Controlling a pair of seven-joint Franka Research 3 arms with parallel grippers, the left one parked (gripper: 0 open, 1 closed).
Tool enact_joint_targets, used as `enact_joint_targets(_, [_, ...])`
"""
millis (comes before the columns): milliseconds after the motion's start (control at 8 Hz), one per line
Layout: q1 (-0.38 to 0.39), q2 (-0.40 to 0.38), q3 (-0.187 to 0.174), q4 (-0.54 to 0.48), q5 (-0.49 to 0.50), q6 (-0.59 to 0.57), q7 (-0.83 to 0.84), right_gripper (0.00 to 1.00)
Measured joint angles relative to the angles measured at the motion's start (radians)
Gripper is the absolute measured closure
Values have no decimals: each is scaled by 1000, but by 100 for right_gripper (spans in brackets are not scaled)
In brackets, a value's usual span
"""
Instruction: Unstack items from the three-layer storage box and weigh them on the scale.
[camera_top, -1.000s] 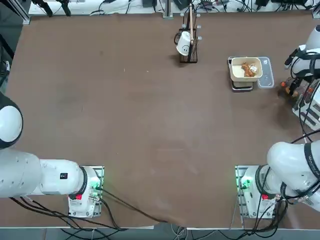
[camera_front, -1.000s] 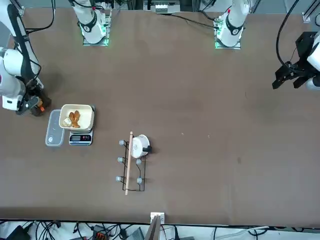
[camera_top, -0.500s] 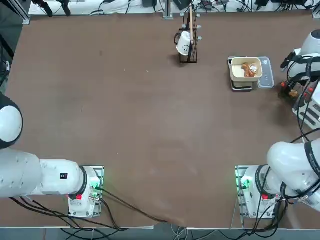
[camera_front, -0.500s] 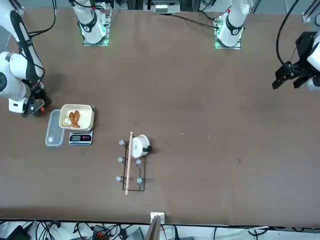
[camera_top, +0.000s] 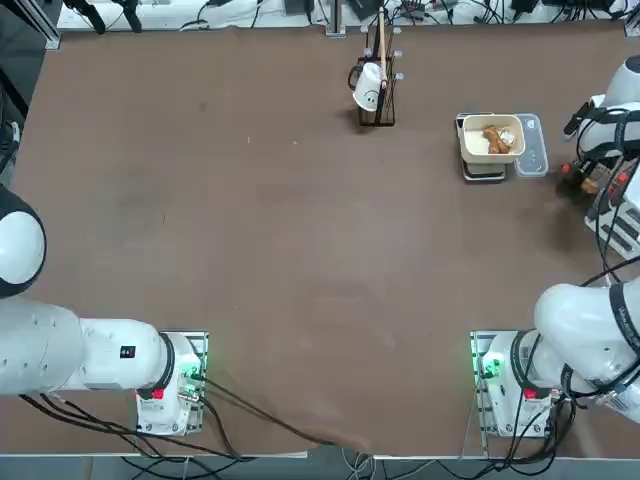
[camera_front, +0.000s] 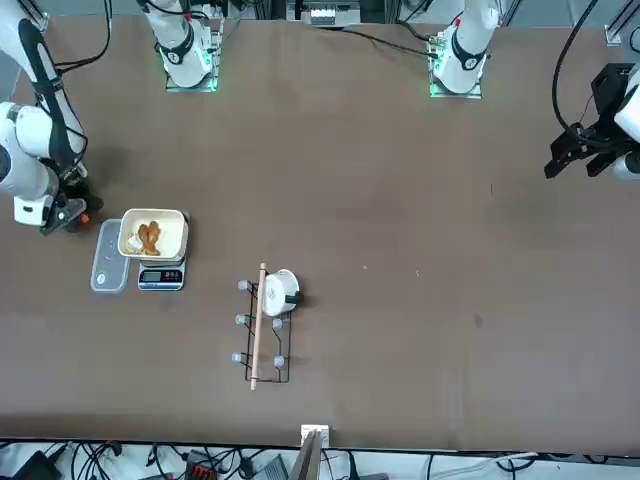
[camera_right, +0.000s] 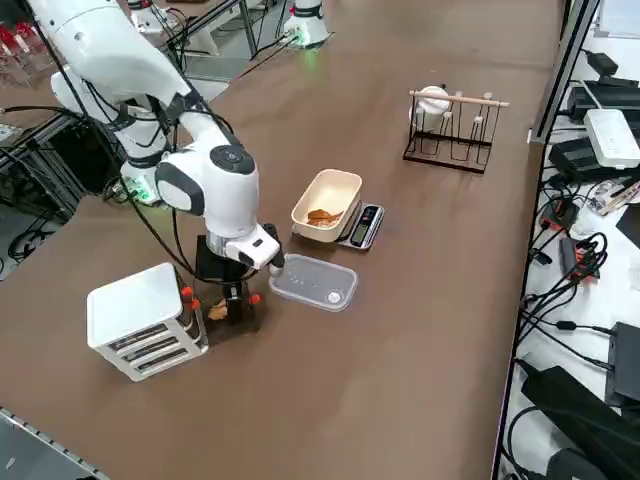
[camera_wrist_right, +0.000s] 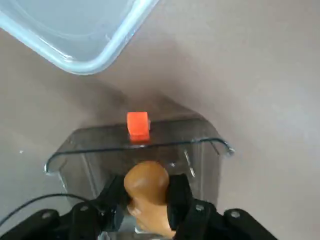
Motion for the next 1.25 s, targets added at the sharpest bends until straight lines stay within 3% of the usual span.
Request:
enact_joint_targets(250, [3, -67, 34, 11, 52, -57, -2, 56])
enact_joint_targets(750, [21, -161, 183, 68, 481, -346, 21, 56])
enact_joint_targets(1000, [41, -163, 218, 146, 614, -445, 164, 56])
enact_joint_targets(1250, [115, -145, 229, 161, 680, -408, 409, 56])
